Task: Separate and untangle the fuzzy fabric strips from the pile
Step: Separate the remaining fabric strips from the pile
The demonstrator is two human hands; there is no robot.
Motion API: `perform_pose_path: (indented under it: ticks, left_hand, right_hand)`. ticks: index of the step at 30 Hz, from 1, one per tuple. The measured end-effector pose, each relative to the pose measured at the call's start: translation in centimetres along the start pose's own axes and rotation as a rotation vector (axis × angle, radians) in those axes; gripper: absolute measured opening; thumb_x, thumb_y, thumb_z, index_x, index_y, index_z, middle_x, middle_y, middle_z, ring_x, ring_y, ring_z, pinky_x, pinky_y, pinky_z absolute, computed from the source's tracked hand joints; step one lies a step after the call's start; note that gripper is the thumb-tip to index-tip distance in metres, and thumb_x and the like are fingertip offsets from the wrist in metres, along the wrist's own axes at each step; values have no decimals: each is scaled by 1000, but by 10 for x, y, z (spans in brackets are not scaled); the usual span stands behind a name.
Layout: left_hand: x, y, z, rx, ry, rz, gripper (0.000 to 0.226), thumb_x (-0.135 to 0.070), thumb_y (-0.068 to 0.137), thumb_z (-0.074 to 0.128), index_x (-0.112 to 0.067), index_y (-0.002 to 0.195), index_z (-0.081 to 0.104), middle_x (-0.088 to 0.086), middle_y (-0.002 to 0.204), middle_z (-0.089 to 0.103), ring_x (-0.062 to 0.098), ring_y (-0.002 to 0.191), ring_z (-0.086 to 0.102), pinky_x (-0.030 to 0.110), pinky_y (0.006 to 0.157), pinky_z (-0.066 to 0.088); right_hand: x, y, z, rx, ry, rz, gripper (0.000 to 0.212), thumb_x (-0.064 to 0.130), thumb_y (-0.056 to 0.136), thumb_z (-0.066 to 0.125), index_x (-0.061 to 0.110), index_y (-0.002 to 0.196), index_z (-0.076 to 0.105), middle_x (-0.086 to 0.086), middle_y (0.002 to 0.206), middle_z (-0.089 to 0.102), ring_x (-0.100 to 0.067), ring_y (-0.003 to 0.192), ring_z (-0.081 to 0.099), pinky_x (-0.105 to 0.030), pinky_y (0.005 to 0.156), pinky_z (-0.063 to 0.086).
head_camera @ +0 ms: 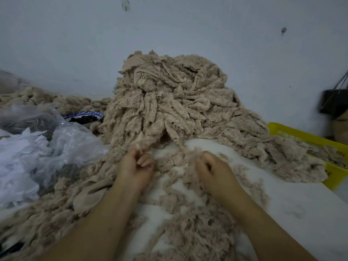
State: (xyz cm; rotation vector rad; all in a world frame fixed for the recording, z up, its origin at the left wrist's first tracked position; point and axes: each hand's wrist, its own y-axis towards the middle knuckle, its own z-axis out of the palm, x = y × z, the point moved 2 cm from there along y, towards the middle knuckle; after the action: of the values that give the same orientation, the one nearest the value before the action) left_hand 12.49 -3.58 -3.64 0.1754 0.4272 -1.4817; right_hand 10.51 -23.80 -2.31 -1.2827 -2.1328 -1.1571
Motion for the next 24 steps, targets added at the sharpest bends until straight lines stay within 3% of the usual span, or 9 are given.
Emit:
perform_pose_path:
  ticks: [3,5,9,14,16,18,19,22,24]
  left_hand:
    - [6,-7,6,60,278,49,43,-46,103,38,-8,97,59,0,69,63,5,44,41,15,43,36]
    - [29,-19,17,113,622,49,54,-56,96,43,-9,106,68,1,82,72,10,56,59,22,53,49]
    - [57,-40,24,342,1158,60,39,-57,86,62,-28,112,71,-5,105,75,13,97,71,31,86,58]
    - [52,-39,29,251,811,87,11,-12,99,54,-10,95,65,2,78,70,10,70,65,22,66,54]
    - [45,-36,32,225,579,47,16,-8,101,48,-11,96,63,1,78,69,8,66,64,20,61,52]
    - [36,-32,30,190,408,0,15,-14,101,47,-14,95,61,1,78,67,10,67,62,20,60,51]
    - [31,-31,28,160,329,-27,14,-16,100,48,-14,93,60,1,76,66,11,65,61,20,56,51]
    - [20,-27,22,41,151,-42,18,-16,100,48,-11,84,55,2,61,61,9,47,54,19,43,48]
    - [14,-24,20,20,103,-34,17,-18,102,48,-9,91,56,3,62,63,8,44,55,19,43,48]
  right_hand:
    - [-12,2,-15,-138,256,135,34,30,103,47,16,73,41,-2,60,47,-8,42,43,-16,42,37]
    - [-8,1,-11,-121,298,116,30,30,102,49,15,77,45,7,57,51,-6,39,45,-15,41,38]
    - [-5,2,-2,-128,255,51,21,29,100,53,21,81,54,12,74,61,-1,59,55,-10,53,41]
    - [-3,2,0,-95,306,17,5,44,95,54,40,97,56,23,104,53,8,91,56,-6,71,44]
    - [-8,1,6,43,234,73,21,50,92,58,42,111,53,23,114,51,16,97,52,-4,71,44]
    - [-13,2,10,130,-12,70,4,35,96,58,32,95,55,13,94,55,15,80,51,-5,64,40]
    - [-16,2,9,106,-78,70,12,28,97,55,25,85,54,7,81,53,9,69,49,-8,58,38]
    - [-22,3,-3,-119,4,167,14,23,96,52,20,82,55,-3,69,53,-6,55,44,-26,53,40]
    - [-25,3,-12,-248,64,211,12,21,95,53,24,85,58,2,68,55,-5,53,44,-25,49,38]
